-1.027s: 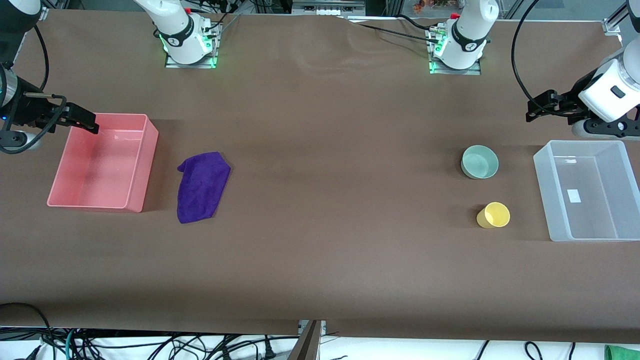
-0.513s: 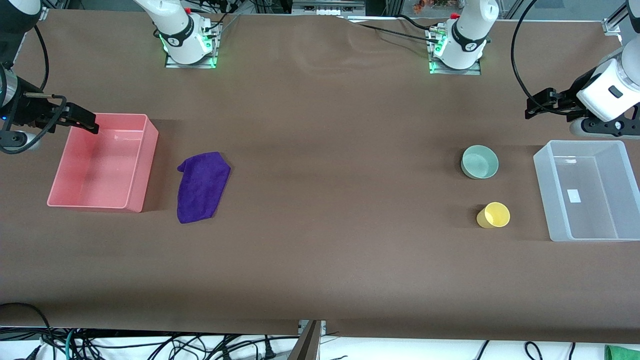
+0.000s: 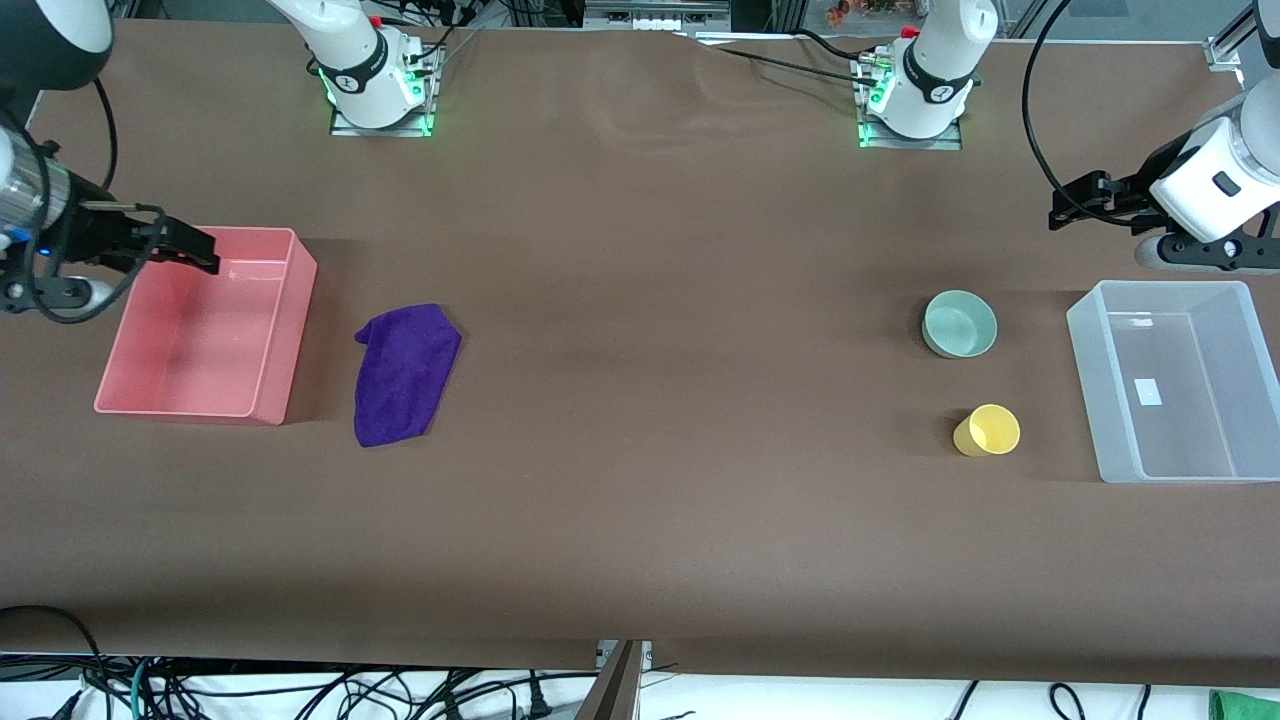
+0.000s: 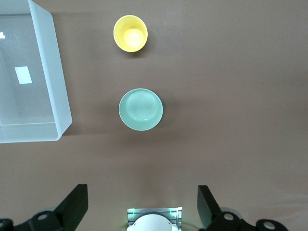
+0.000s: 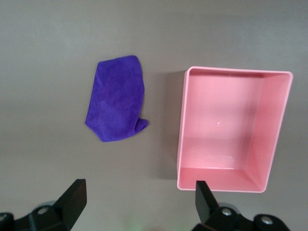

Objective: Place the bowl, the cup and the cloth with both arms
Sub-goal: 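Reach the right gripper to the purple cloth while the left gripper reaches the bowl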

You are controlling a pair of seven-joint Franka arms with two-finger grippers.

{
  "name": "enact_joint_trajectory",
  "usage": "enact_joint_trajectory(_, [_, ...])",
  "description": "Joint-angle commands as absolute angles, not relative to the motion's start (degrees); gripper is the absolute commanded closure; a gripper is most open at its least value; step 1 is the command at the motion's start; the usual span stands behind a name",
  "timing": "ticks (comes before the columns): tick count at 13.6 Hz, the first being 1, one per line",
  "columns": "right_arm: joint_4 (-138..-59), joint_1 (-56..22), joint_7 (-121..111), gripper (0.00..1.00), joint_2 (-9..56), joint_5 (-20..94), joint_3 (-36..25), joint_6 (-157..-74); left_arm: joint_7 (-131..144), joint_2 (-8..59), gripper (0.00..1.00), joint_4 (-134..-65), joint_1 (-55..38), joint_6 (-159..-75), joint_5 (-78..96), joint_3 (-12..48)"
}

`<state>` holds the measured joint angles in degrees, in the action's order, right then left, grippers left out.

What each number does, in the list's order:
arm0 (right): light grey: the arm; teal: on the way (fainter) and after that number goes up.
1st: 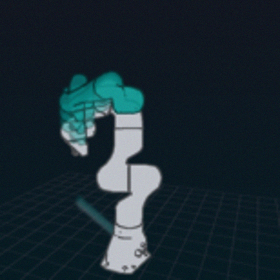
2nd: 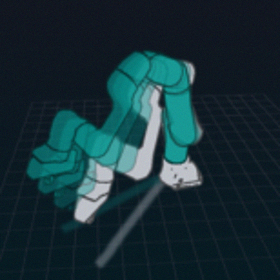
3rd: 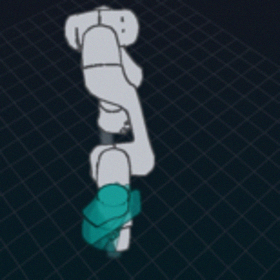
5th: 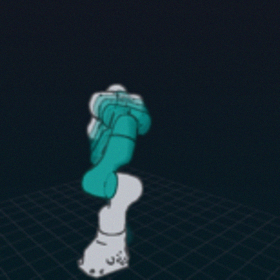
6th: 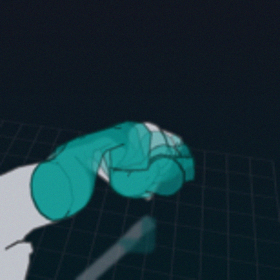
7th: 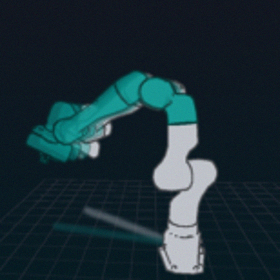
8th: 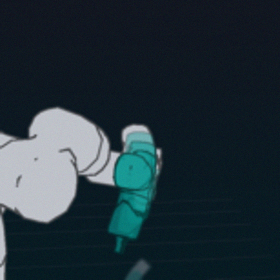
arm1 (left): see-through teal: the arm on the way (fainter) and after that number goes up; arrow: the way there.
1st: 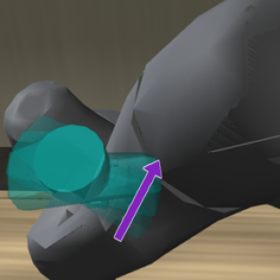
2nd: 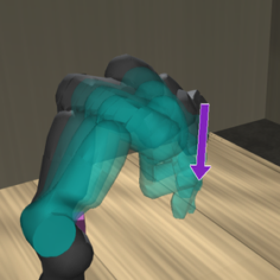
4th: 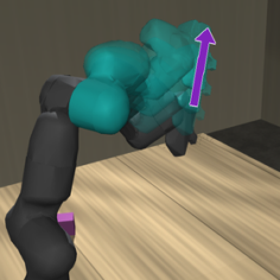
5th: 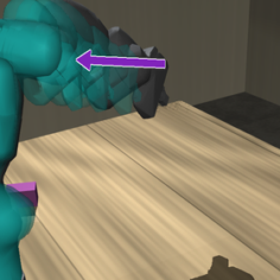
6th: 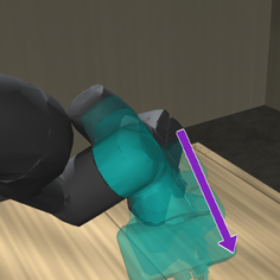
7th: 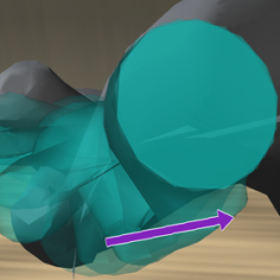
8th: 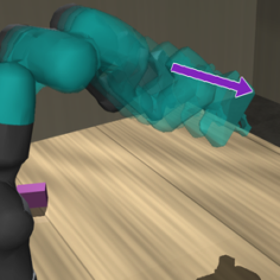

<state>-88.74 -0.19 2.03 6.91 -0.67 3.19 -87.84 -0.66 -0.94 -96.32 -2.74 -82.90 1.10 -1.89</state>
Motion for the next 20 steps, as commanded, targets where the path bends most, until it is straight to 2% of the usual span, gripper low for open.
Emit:
enact_joint_trajectory(1, [-95.42, 0.09, 2.2, 0.0, 6.68, -1.32, 3.95, -90.86, -1.84, -0.36, 0.0, -97.03, -1.5, -81.13, 1.58, -1.85])
enact_joint_trajectory(4, [-101.58, 0.26, 3.08, 0.0, 8.34, -0.88, 7.11, -100.24, -3.42, 1.05, 0.0, -100.09, 1.75, -81.64, 1.84, -1.76])
enact_joint_trajectory(6, [-105.45, 0.26, 4.38, 0.0, 10.89, -0.79, 7.82, -107.81, -6.05, 0.79, 0.0, -104.57, 2.98, -86.28, 2.02, -1.76])
enact_joint_trajectory(7, [-107.21, 0.26, 7.27, 0.0, 12.29, -0.79, 8.87, -111.5, -6.93, 0.79, 0.0, -107.46, 3.34, -90.4, 2.02, -1.76])
enact_joint_trajectory(11, [-113.71, 0.09, 9.84, 0.0, 16.69, -0.88, 11.16, -125.38, -10.37, 0.97, 0.0, -125.73, 3.6, -116.48, 2.28, -1.67])
enact_joint_trajectory(13, [-117.05, -0.35, 9.84, 0.0, 18.62, -0.88, 11.25, -132.07, -13.43, 1.93, 0.0, -132.08, 3.95, -125.56, 4.21, -1.76])
enact_joint_trajectory(16, [-120.32, -0.97, 9.76, 0.0, 22.22, -0.88, 11.25, -140.51, -19.41, 8.76, 0.0, -133.15, 5.27, -129.97, 5.98, -1.76])
enact_joint_trajectory(18, [-122.25, -1.84, 9.84, 0.0, 23.72, -0.88, 11.25, -144.65, -24.06, 13.42, 0.01, -133.85, 6.5, -136.02, 5.98, -1.76])
enact_joint_trajectory(20, [-123.66, -2.46, 9.84, 0.0, 25.22, -0.88, 11.25, -147.73, -25.31, 16.25, 0.06, -133.6, 7.99, -139.82, 6.15, -1.5])
